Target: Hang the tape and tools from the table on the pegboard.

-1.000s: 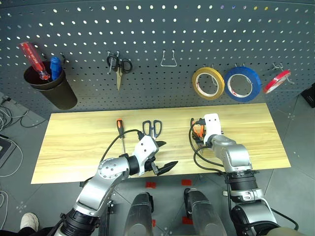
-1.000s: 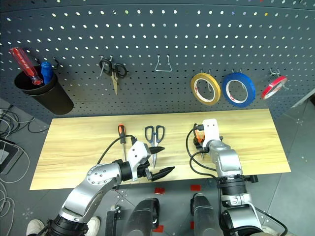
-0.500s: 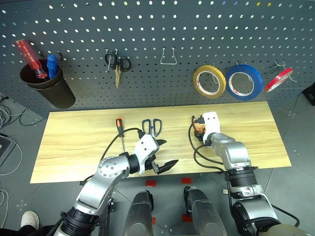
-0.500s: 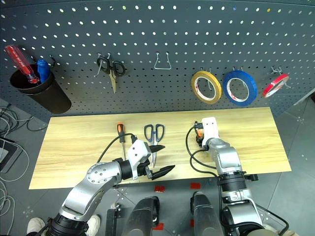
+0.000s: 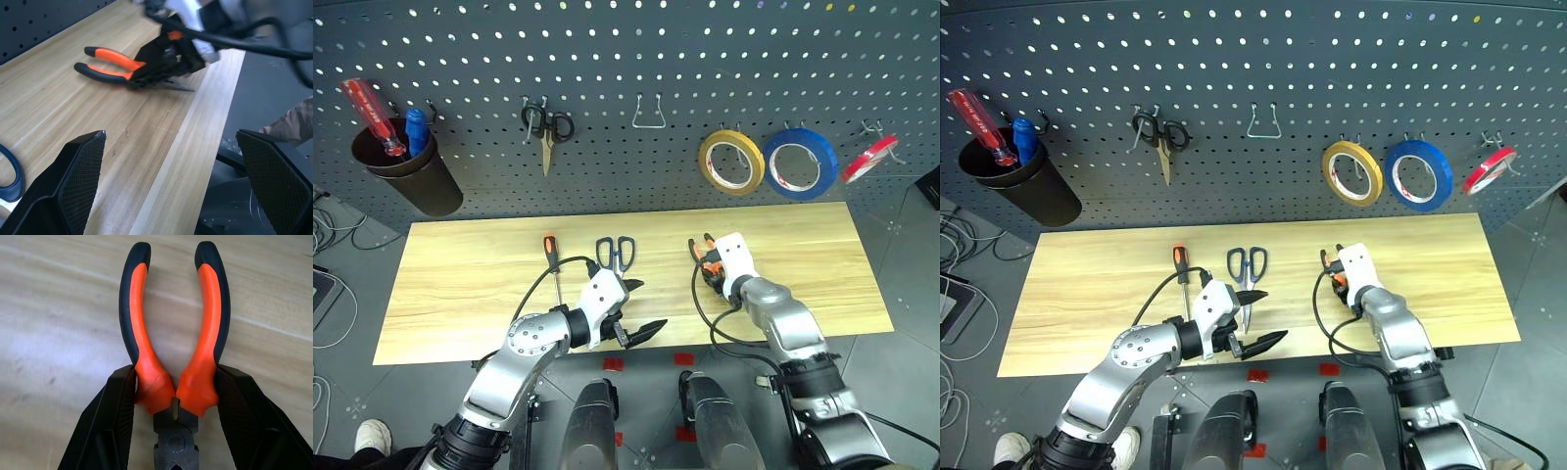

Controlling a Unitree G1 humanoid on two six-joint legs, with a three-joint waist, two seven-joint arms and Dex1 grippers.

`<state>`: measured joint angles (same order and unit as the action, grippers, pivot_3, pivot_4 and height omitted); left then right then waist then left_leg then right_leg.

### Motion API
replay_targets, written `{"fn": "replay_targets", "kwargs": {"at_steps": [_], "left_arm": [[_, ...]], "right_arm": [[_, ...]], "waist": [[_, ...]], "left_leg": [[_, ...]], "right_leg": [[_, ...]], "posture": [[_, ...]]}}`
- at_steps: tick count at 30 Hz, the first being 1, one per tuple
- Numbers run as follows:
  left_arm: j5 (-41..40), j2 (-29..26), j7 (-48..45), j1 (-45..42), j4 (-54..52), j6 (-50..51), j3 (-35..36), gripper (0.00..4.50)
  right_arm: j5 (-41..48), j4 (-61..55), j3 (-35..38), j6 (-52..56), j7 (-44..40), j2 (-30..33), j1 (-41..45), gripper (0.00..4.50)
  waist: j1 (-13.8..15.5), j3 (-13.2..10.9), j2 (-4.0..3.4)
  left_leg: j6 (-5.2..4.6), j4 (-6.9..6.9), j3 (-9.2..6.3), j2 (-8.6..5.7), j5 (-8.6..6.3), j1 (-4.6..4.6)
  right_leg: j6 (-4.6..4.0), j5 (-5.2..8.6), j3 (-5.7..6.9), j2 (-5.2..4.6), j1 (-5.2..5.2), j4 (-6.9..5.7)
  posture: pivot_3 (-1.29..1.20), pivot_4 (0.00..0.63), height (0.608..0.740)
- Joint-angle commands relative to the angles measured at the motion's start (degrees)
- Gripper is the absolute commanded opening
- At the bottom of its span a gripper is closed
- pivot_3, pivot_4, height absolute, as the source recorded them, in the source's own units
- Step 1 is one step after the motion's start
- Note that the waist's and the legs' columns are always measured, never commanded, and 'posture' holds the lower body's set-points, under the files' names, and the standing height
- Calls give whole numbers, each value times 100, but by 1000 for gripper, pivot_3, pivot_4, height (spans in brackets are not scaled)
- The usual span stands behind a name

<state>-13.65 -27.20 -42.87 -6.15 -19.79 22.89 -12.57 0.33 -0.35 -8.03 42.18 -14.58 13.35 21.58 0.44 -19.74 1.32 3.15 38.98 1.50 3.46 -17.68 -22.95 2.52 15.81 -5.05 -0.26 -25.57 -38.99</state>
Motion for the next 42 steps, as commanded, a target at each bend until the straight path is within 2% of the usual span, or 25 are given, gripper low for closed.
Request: {"fn": "replay_targets", "kwargs": {"at_steps": [1,8,13,17,22,24,33,42], "left_arm": [[-91,5,143,121,-386,-81,230,4500],[-22,225,773,330,-905,23,530,4500],[60,462,1248,212,-1010,86,628,4500],[175,554,1495,145,-1008,18,629,4500],[265,723,1864,-42,-1123,-32,733,4500],[311,834,2083,-304,-1158,1,834,4500],[474,1456,2762,-1143,-617,-159,849,4500],[674,1713,2971,-1522,-88,-423,876,4500]], "right_arm": [[130,-702,-58,-601,-334,97,-309,2128],[350,-1686,33,-1575,-566,13,-931,2128],[293,-1935,47,-2438,-537,-44,-787,2128],[209,-1697,17,-3273,-482,-190,-427,2128],[55,-1039,22,-4018,-221,-515,259,2128],[-14,-604,56,-4257,-19,-744,784,2128],[-234,1886,331,-5679,711,-1254,2801,2128],[-281,3422,550,-6705,1238,-1433,3635,2128]], "waist": [[-1,11,4],[5,167,27],[56,428,50],[102,591,60],[129,774,83],[154,834,89],[284,903,95],[389,929,104]], "left_leg": [[1,1,-1,0,0,1],[6,0,-2,2,3,-9],[7,1,-2,-4,3,-7],[7,1,11,-8,3,-3],[7,1,20,-7,3,-1],[7,1,23,-8,3,1],[10,1,34,-3,4,8],[16,7,37,-3,8,10]], "right_leg": [[0,0,1,2,0,-1],[0,0,6,3,-5,2],[1,0,7,1,-1,2],[1,0,9,4,5,4],[0,0,9,5,6,5],[0,0,9,5,10,5],[-2,-1,14,6,15,-1],[-2,-2,15,4,13,-8]], "posture": [[130,283,740],[153,206,740],[163,166,740],[170,141,740],[183,125,740],[192,118,740],[232,117,740],[260,122,740]]}}
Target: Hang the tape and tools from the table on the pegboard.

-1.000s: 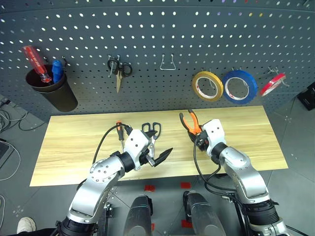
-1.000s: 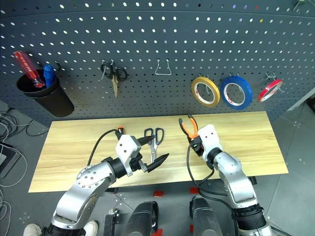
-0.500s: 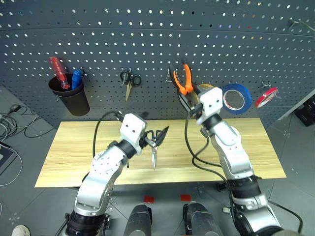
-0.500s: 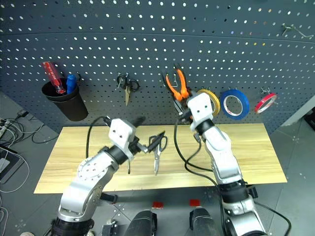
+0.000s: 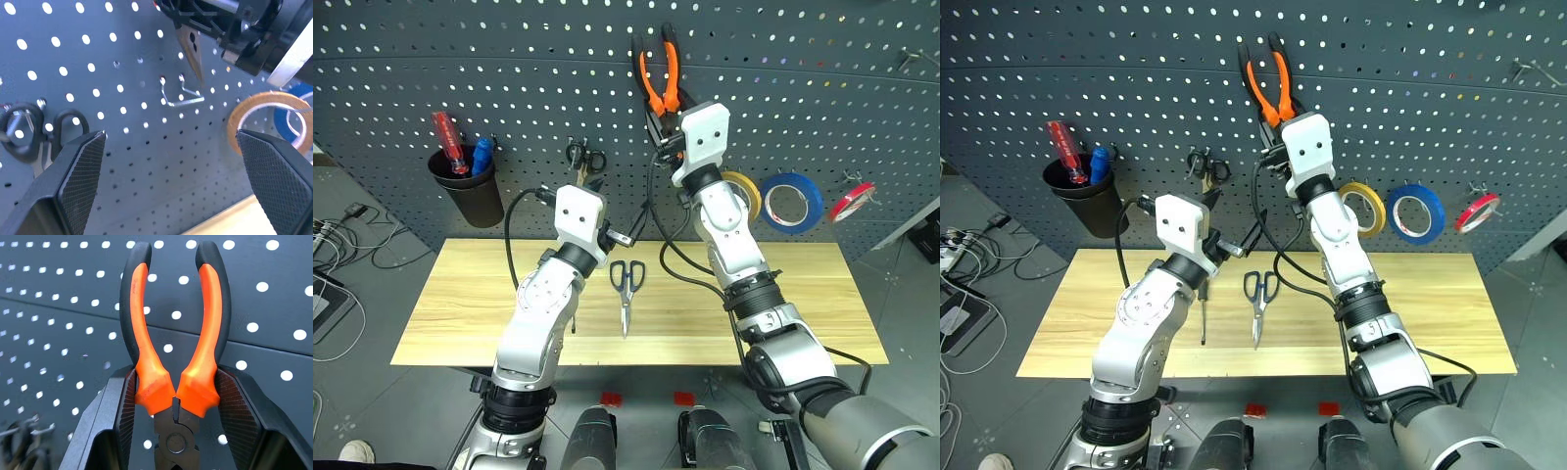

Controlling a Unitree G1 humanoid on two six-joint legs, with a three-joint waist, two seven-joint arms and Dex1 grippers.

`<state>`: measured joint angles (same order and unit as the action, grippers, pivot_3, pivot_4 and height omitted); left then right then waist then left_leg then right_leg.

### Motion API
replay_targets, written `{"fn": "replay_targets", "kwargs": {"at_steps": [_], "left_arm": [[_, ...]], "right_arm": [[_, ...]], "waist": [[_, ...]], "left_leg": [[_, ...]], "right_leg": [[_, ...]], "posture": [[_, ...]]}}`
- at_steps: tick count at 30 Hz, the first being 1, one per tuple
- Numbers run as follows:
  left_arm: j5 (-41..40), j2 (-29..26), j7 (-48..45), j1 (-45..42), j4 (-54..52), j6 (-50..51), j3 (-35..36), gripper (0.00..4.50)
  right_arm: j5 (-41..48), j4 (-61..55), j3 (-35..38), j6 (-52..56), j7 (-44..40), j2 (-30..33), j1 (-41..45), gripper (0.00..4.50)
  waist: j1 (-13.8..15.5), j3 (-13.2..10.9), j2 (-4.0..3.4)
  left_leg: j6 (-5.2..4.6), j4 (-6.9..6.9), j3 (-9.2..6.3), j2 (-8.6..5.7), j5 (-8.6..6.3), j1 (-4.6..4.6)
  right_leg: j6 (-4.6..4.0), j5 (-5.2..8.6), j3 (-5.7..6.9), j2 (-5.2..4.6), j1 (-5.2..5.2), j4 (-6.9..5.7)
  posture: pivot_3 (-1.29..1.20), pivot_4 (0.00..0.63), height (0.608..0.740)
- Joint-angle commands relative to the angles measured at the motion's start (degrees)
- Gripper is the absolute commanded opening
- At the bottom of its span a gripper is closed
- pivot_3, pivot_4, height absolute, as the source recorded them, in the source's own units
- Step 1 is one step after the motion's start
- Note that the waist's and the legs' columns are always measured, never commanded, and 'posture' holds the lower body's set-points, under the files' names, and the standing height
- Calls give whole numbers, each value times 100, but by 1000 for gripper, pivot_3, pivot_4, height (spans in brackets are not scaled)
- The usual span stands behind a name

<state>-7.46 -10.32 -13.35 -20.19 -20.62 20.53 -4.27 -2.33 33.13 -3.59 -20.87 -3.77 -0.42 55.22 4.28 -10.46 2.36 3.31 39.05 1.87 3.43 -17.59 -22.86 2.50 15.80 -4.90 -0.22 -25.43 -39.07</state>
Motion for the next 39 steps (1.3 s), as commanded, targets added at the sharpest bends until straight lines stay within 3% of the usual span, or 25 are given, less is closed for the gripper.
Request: {"fn": "replay_targets", "kwargs": {"at_steps": [1,19,39], "left_arm": [[50,21,18,-138,18,-195,57,4500],[80,-133,-109,-331,110,-252,130,4500],[67,-157,-116,-299,-94,-107,155,4500]], "right_arm": [[-11,164,124,-475,187,-70,304,2128],[-212,1915,304,-1463,990,-240,403,2128],[-260,2146,392,-1885,1243,-502,769,2128]], "waist": [[5,6,-1],[38,118,-2],[47,150,-3]], "left_leg": [[0,0,0,1,0,0],[7,-1,-2,0,4,2],[8,-2,-3,0,4,4]], "right_leg": [[0,0,0,0,0,0],[0,0,4,1,3,-10],[-1,0,5,1,3,-33]], "posture": [[261,121,740],[298,110,740],[316,122,740]]}}
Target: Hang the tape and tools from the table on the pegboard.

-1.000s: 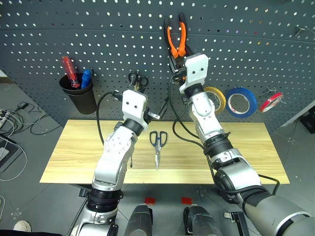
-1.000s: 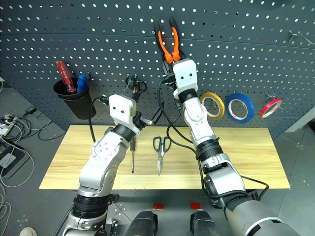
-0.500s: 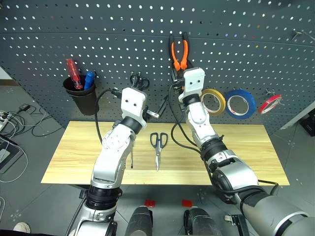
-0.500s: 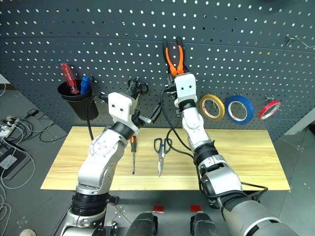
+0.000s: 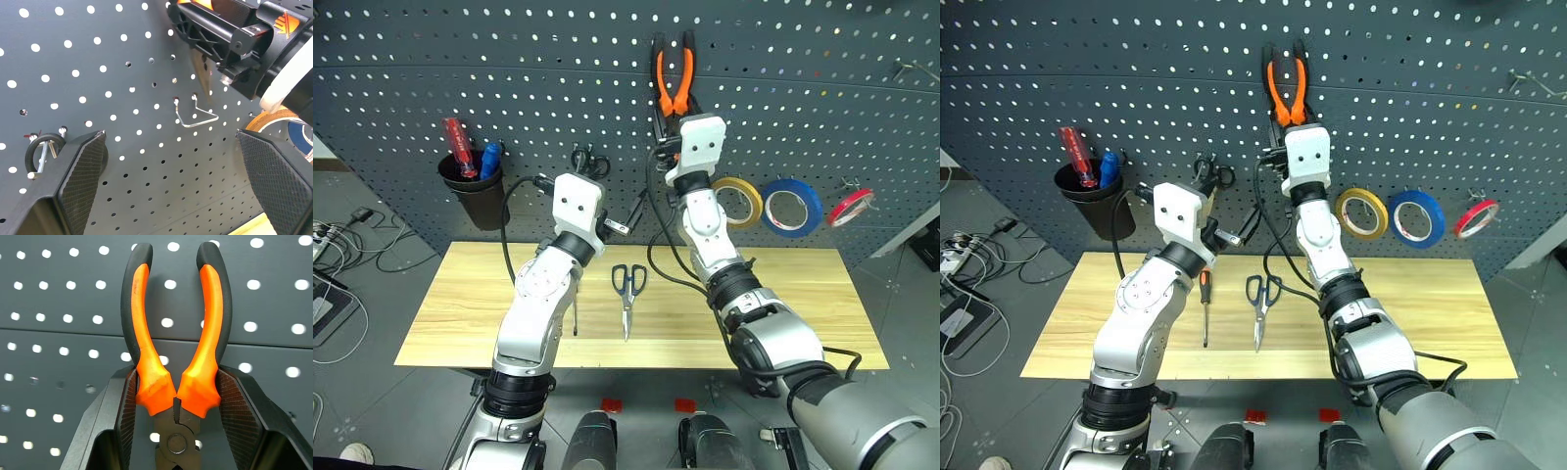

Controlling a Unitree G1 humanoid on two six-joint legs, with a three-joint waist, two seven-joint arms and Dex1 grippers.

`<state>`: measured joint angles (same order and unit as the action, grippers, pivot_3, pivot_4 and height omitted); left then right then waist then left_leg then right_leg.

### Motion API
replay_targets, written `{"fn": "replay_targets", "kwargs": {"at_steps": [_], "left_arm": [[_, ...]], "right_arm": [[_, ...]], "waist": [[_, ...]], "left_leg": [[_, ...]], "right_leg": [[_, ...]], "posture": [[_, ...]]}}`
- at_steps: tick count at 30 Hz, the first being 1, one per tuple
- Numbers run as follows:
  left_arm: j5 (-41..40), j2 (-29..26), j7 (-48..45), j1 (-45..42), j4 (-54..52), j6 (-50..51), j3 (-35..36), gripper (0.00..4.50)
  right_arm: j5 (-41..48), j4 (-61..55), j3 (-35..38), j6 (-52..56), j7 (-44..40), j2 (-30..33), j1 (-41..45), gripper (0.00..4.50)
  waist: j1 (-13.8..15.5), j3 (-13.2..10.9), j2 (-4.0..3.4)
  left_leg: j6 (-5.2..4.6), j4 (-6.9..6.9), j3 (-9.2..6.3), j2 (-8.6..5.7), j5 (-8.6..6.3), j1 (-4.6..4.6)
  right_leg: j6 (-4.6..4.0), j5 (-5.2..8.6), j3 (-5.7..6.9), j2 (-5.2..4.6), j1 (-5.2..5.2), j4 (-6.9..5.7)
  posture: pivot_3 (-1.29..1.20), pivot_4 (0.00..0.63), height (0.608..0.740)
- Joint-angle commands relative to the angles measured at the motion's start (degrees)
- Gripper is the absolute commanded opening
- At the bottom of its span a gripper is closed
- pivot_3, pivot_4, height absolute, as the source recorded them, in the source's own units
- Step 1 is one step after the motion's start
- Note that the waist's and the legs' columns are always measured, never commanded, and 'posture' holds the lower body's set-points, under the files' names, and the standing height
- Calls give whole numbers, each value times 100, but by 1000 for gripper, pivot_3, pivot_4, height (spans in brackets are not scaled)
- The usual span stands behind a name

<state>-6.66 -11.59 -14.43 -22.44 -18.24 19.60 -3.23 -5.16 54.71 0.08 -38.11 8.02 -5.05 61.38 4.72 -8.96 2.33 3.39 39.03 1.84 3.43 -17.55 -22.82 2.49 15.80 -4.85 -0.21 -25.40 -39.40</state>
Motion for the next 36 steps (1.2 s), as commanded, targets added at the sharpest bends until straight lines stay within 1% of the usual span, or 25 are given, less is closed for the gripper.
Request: {"fn": "replay_targets", "kwargs": {"at_steps": [1,13,18,23,25,27,31,36], "left_arm": [[-15,-35,-5,-67,-349,3,59,4500],[-11,-71,13,-69,-391,122,90,4500],[-29,-77,8,-83,-419,159,97,4500],[-84,-86,5,-273,-449,311,140,4500],[-114,-92,-17,-388,-446,390,148,4500],[-133,-105,-57,-469,-428,450,157,4500],[-145,-139,-120,-522,-363,484,167,4500],[-160,-185,-162,-477,-408,567,182,4500]], "right_arm": [[21,42,31,-158,63,-63,161,2128],[-11,411,56,-130,127,-122,144,2128],[48,389,141,-128,156,-15,372,2128],[100,359,219,-149,179,39,641,2128],[97,363,234,-166,183,46,699,2128],[88,359,238,-177,186,43,716,2128],[56,404,229,-200,194,31,593,2128],[-207,625,43,-213,330,40,163,2128]], "waist": [[8,0,0],[26,0,0],[39,-1,-1],[67,-14,-7],[81,-31,-8],[90,-42,-11],[96,-86,-17],[115,-105,-20]], "left_leg": [[0,0,0,0,0,0],[0,0,-1,0,0,1],[0,0,-1,0,0,1],[-1,1,-2,-1,0,1],[-2,1,-2,-1,0,2],[-3,0,-3,-1,-1,5],[-4,-1,-3,-1,-1,7],[-5,-2,-8,0,-1,9]], "right_leg": [[0,0,0,0,0,0],[0,0,2,0,1,0],[0,0,1,0,1,0],[0,0,2,0,0,-2],[0,0,2,0,1,-1],[-1,0,2,0,3,1],[-1,0,2,1,5,1],[-1,1,6,1,7,3]], "posture": [[316,127,740],[326,138,740],[324,147,740],[319,181,740],[318,205,740],[318,213,740],[320,227,740],[321,237,740]]}}
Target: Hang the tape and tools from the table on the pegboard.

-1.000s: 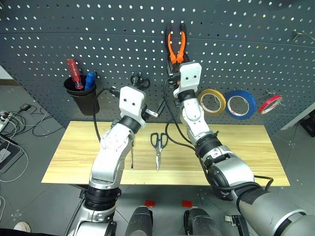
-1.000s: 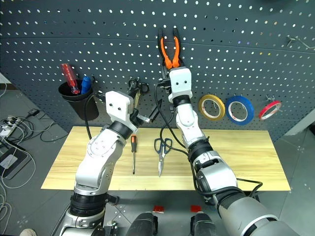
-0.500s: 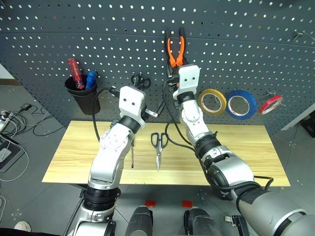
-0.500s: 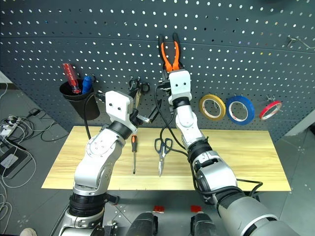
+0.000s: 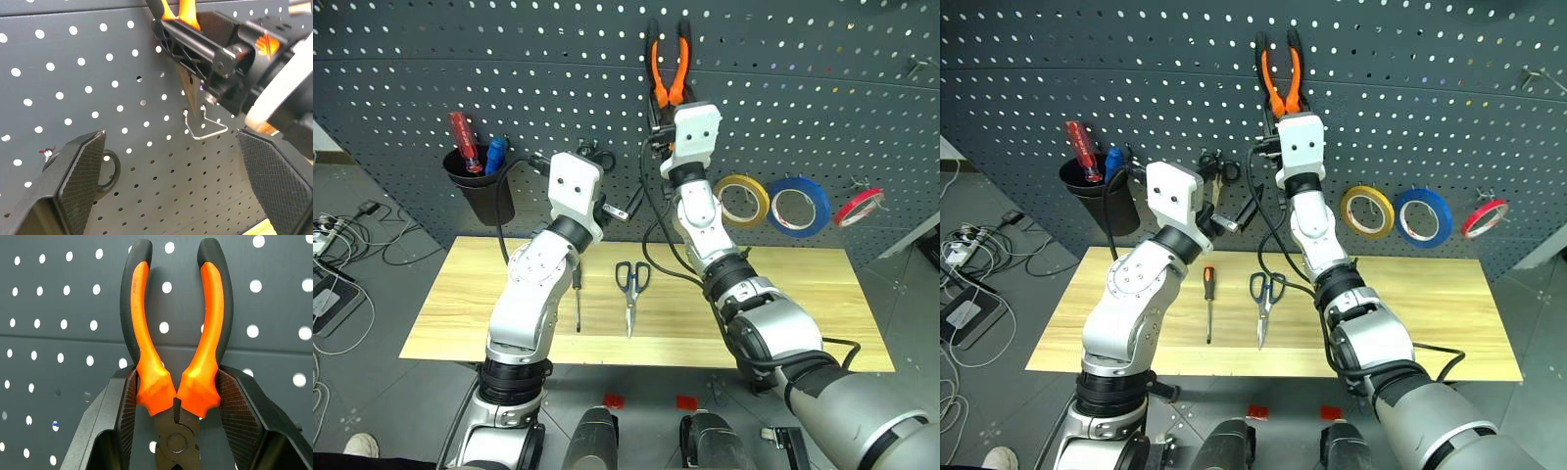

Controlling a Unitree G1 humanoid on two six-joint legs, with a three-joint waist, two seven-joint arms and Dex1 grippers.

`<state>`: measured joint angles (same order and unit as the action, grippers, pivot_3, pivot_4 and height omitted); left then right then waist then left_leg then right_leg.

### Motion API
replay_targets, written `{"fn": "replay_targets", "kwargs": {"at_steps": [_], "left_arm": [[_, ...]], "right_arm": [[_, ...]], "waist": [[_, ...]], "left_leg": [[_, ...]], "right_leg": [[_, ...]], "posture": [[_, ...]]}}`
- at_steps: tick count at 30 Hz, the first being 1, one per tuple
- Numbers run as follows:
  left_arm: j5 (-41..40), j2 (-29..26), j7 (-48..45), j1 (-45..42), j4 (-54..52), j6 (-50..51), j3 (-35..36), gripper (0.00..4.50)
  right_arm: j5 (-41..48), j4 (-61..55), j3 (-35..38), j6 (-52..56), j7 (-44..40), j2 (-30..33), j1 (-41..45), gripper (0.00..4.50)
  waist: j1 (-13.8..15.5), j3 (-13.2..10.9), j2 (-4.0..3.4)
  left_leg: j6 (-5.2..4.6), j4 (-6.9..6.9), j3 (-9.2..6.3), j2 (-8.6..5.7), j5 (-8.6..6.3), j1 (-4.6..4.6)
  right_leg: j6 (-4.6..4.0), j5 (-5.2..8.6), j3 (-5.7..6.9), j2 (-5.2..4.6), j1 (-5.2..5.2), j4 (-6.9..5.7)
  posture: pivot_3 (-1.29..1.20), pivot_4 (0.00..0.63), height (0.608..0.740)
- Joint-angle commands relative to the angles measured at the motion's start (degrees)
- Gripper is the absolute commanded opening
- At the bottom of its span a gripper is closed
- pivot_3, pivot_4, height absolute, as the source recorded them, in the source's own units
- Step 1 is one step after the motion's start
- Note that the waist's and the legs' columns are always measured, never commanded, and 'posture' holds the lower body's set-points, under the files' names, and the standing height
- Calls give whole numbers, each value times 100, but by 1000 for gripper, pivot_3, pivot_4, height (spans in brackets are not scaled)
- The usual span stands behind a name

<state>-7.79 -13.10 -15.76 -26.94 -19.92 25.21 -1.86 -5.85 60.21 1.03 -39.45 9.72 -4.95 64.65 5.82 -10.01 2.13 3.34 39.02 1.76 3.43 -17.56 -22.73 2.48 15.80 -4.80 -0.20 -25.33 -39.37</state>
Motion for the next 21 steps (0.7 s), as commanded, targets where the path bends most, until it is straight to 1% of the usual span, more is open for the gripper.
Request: {"fn": "replay_targets", "kwargs": {"at_steps": [1,3,7,13,15,17,20,21], "left_arm": [[-48,-37,-32,0,-258,19,31,4500],[-60,-48,-44,30,-288,48,25,4500],[-65,-41,-41,25,-299,76,13,4500],[-59,-10,-49,-57,-194,26,-13,4500],[-59,-10,-57,-75,-152,0,-4,4500],[-49,-3,-58,-85,-121,-33,-8,4500],[-43,28,-54,-87,-97,-75,-36,4500],[-47,32,-61,-74,-96,-84,-42,4500]], "right_arm": [[-192,96,-89,-68,202,48,-255,2128],[-264,106,-125,-56,259,75,-356,2128],[-239,82,-86,-4,299,122,-342,2128],[-228,51,-88,167,333,103,-226,2128],[-285,15,-149,198,320,105,-214,2838],[-246,-15,-192,162,136,86,-254,3366],[-213,-146,-213,180,45,124,-379,4423],[-185,-252,-205,215,12,146,-458,4484]], "waist": [[10,0,0],[15,-15,-4],[17,-47,-20],[16,-49,-21],[16,-49,-21],[15,-49,-21],[15,-49,-21],[15,-49,-21]], "left_leg": [[0,0,0,0,0,1],[-1,0,-1,0,0,2],[-1,0,-1,1,0,1],[-1,-3,-5,3,0,-1],[-1,-3,-5,3,0,-1],[-1,-3,-5,3,0,-1],[0,-3,-6,3,0,-2],[0,-3,-6,3,1,-2]], "right_leg": [[0,0,0,0,1,2],[0,0,1,0,5,29],[0,0,1,0,3,27],[0,0,5,2,3,30],[0,0,5,2,3,31],[-1,0,6,2,3,31],[-1,0,7,2,3,32],[-1,0,7,2,3,32]], "posture": [[321,237,740],[319,240,740],[316,239,740],[308,228,740],[303,224,740],[297,218,740],[290,213,740],[290,213,740]]}}
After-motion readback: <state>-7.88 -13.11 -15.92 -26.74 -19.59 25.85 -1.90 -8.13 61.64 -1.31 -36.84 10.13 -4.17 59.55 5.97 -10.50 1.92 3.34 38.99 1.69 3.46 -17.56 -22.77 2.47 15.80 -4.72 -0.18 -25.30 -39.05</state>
